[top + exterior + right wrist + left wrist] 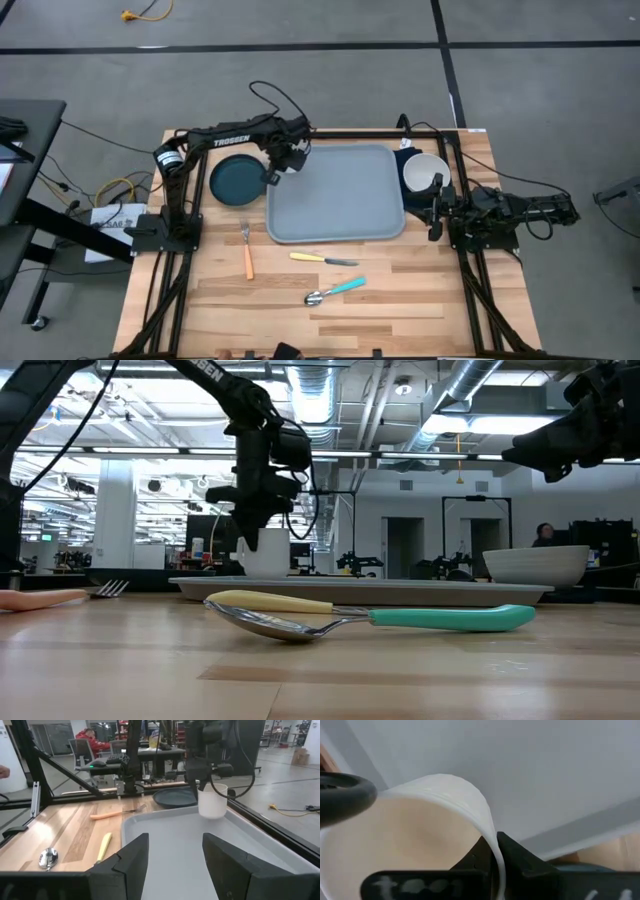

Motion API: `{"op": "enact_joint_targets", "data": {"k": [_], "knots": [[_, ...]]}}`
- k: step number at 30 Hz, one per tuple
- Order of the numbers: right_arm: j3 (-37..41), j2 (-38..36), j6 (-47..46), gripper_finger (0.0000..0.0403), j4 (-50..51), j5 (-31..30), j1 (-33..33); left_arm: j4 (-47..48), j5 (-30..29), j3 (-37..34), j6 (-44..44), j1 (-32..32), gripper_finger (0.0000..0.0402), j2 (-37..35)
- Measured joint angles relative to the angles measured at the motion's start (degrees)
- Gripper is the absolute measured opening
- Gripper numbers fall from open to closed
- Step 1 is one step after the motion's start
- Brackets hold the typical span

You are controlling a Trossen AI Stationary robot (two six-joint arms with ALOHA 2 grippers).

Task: Set up tray
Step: Put the white mug on the gray tray

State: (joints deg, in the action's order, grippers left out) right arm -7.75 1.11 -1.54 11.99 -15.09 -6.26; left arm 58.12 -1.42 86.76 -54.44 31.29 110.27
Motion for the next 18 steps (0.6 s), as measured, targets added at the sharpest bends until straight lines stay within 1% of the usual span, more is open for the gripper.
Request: {"op": "enact_joint_targets", "data": {"k": [7,18], "knots": [[0.00,0.00,-0.02,0.0178,0.06,0.00,0.00,0.17,-0.33,-0.09,1.12,0.11,0.0001,2.13],[0.02,0.01,-0.15,0.0178,0.95,0.00,0.00,-0.34,-0.43,-0.09,4.61,0.48,0.0003,2.24]]}}
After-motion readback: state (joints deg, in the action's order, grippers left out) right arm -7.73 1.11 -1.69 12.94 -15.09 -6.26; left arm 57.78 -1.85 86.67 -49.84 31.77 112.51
